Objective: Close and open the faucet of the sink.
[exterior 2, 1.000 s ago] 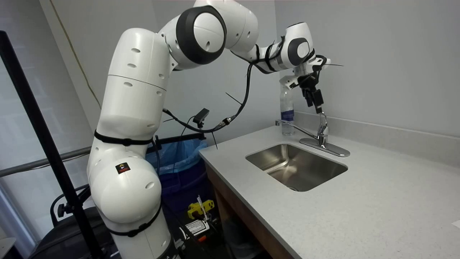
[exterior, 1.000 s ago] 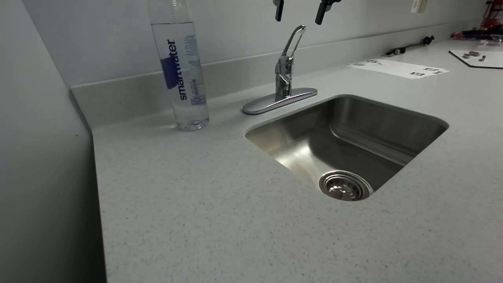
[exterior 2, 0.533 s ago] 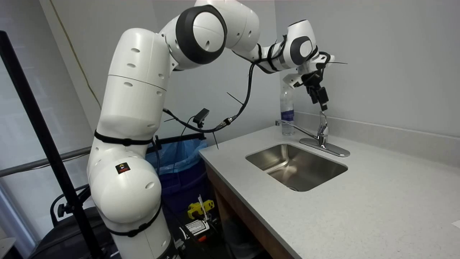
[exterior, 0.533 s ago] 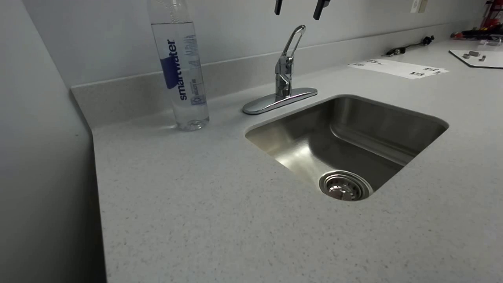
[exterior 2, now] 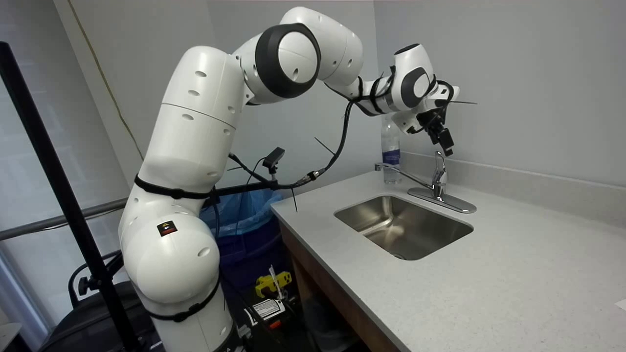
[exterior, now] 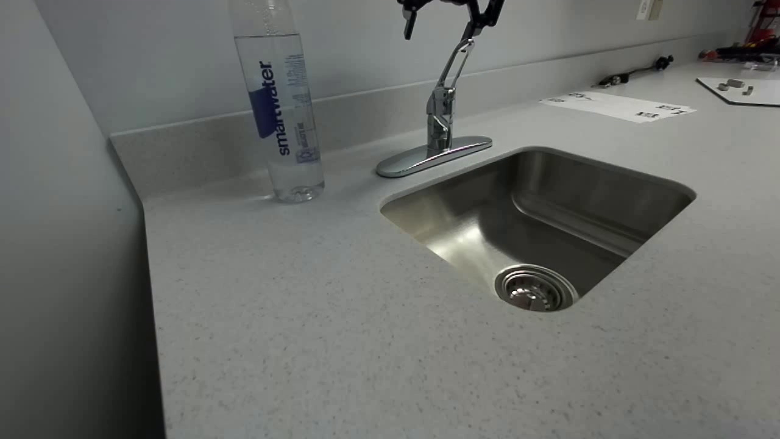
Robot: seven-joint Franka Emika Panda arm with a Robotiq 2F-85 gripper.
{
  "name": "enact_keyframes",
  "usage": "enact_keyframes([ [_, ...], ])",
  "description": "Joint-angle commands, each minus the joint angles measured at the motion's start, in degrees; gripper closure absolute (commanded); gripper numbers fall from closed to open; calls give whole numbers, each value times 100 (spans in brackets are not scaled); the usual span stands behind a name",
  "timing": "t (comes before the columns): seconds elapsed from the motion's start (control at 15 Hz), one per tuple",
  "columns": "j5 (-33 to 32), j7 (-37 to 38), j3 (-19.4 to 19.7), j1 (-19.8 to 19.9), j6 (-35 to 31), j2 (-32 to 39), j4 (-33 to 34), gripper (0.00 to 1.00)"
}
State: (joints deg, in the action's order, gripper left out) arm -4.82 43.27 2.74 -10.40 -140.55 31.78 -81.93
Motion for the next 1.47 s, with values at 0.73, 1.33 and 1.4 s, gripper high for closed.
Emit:
enact_keyframes([
  [0.73,978,-284,-244,201,688,379,645,0],
  [1.33,992,-561,-269,161,1218,-19,58,0],
  [1.4,966,-584,-254,150,1237,-48,-52,0],
])
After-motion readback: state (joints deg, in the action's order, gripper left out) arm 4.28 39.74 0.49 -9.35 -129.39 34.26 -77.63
